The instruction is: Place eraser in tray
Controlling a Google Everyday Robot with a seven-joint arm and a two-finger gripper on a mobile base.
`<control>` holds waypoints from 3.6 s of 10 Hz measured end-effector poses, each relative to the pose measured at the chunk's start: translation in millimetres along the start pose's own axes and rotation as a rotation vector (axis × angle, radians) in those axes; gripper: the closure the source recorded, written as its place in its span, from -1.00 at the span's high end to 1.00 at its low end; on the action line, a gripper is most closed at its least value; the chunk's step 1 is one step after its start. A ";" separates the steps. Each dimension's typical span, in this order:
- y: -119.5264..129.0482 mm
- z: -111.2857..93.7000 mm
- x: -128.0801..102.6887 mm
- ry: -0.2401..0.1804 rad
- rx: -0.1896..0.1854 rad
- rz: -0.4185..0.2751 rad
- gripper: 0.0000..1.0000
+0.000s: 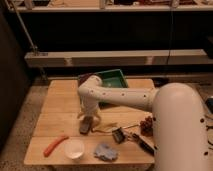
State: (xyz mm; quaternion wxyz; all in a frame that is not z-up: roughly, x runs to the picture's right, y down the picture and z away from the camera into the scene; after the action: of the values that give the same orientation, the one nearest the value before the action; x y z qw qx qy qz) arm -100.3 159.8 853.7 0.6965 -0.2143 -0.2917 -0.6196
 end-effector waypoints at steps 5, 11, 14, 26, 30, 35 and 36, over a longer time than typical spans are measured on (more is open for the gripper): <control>-19.6 17.6 -2.3 -0.033 0.002 -0.066 0.14; -16.5 5.8 5.5 -0.046 0.040 -0.047 -0.91; -13.8 -58.3 23.4 0.034 0.110 -0.030 -0.92; 71.3 -216.5 257.1 0.363 0.378 0.237 -0.92; 128.2 -168.6 288.3 0.376 0.398 0.356 -0.92; 139.6 -122.8 274.3 0.333 0.341 0.339 -0.92; 141.6 -109.9 274.1 0.313 0.324 0.333 -0.92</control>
State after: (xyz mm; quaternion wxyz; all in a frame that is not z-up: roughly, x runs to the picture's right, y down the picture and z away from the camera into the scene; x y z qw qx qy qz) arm 72.1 -95.2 965.7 0.8504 -0.0468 -0.2368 -0.4676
